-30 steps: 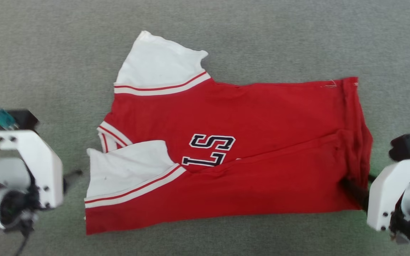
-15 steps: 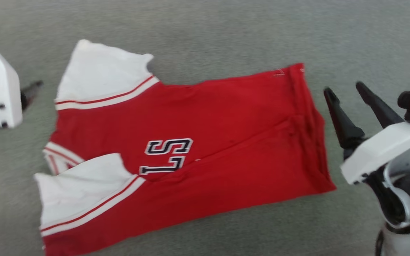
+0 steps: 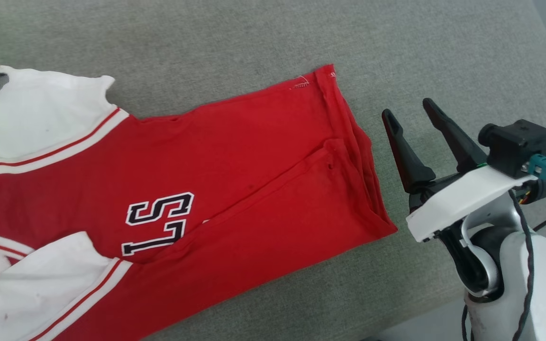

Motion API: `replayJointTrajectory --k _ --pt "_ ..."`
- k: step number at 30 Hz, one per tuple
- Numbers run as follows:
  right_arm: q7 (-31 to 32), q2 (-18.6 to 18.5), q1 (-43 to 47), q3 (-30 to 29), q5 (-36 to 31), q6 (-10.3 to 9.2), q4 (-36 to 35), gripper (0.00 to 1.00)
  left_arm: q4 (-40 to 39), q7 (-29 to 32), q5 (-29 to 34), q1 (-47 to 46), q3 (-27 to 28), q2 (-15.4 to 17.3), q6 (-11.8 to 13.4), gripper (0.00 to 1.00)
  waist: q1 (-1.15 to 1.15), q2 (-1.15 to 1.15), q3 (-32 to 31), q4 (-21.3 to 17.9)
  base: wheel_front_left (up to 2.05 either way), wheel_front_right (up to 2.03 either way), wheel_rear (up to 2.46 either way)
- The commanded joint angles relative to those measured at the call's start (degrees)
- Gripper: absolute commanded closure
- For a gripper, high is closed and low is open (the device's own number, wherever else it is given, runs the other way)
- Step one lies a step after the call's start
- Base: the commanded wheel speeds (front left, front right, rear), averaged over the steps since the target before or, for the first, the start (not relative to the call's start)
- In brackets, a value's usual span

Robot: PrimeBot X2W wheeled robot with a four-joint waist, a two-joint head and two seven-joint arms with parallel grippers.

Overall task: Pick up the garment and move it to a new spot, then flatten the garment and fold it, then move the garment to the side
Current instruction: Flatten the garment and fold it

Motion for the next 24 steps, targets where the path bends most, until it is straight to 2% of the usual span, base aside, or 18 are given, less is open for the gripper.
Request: replayJointTrajectory --k 1,9,10,13,21,24 --pt "-0.35 0.12 -0.85 0.32 0.51 0.00 0.56 0.00 1.57 1.12 0.00 -1.15 -0.41 -0.53 0.06 0.00 0.00 0.00 0.80 -0.78 0.00 0.00 0.00" --pt "2.04 0.15 -3.61 2.18 1.16 0.00 3.50 0.00 9.99 3.03 -0.30 -1.23 -2.24 -4.82 -0.25 0.00 0.00 0.00 2.46 -0.62 0.00 0.00 0.00" --pt "2.65 0.12 -4.17 2.27 1.44 0.00 4.01 0.00 10.73 3.12 -0.54 -0.90 -2.35 -5.50 -0.62 1.00 0.00 0.00 2.70 -0.48 0.00 0.00 0.00" --pt "5.63 0.11 -6.97 3.10 1.34 0.00 6.47 0.00 12.93 4.07 -0.75 -1.45 -2.73 -7.02 -0.62 1.00 0.00 0.00 3.49 0.12 0.00 0.00 0.00" --pt "15.10 -0.10 -17.85 2.82 0.41 0.00 16.66 0.00 14.58 3.02 0.42 -6.20 -3.48 -11.29 -3.13 1.00 0.00 0.00 4.81 3.47 0.00 0.00 0.00" --pt "18.82 -1.47 -22.07 4.19 -0.33 -0.01 21.00 0.00 15.15 2.45 0.73 -7.61 -3.73 -12.98 -3.88 1.00 0.00 0.00 5.08 4.93 0.00 0.00 0.00"
